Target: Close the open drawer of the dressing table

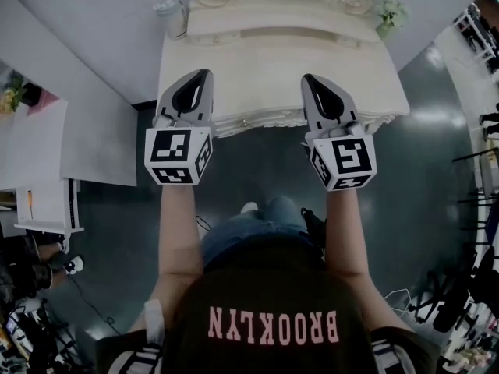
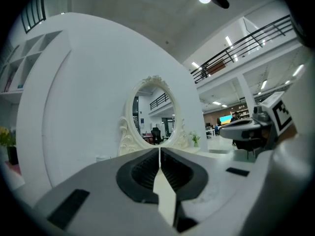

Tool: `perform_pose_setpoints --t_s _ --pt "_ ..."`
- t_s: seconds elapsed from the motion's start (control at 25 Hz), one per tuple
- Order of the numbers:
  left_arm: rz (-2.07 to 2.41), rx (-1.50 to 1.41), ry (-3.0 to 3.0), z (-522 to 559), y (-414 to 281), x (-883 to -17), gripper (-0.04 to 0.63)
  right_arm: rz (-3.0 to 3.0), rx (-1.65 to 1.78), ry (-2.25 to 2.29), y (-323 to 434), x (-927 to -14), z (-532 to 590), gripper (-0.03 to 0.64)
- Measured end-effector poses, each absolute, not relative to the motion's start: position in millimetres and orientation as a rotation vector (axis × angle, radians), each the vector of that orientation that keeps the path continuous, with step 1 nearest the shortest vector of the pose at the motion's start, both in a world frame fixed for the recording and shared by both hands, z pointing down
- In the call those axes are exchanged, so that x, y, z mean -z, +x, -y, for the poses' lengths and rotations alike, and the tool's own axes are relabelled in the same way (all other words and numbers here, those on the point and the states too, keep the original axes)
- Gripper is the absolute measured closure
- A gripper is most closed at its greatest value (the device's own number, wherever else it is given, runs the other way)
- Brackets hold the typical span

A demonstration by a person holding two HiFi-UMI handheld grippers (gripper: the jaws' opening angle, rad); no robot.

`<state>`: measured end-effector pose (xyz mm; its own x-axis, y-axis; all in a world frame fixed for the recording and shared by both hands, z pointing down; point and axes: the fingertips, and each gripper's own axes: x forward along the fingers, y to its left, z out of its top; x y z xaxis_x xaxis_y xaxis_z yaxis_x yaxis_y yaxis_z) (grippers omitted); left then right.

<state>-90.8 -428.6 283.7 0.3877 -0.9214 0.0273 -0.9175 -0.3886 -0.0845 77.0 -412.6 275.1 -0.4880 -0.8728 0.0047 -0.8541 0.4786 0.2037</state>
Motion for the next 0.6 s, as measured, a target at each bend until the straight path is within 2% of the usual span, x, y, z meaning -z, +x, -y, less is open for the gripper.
perform_pose_setpoints --t_s 0.24,0.6 --pt "-1.682 0.047 -2.511 422 -93 -237 0.583 2.634 0.318 1.535 70 -242 405 0.620" --pt "-1.647 0.048 -2.545 425 -85 -219 0.583 2.668 0.301 1.538 67 -222 412 0.620"
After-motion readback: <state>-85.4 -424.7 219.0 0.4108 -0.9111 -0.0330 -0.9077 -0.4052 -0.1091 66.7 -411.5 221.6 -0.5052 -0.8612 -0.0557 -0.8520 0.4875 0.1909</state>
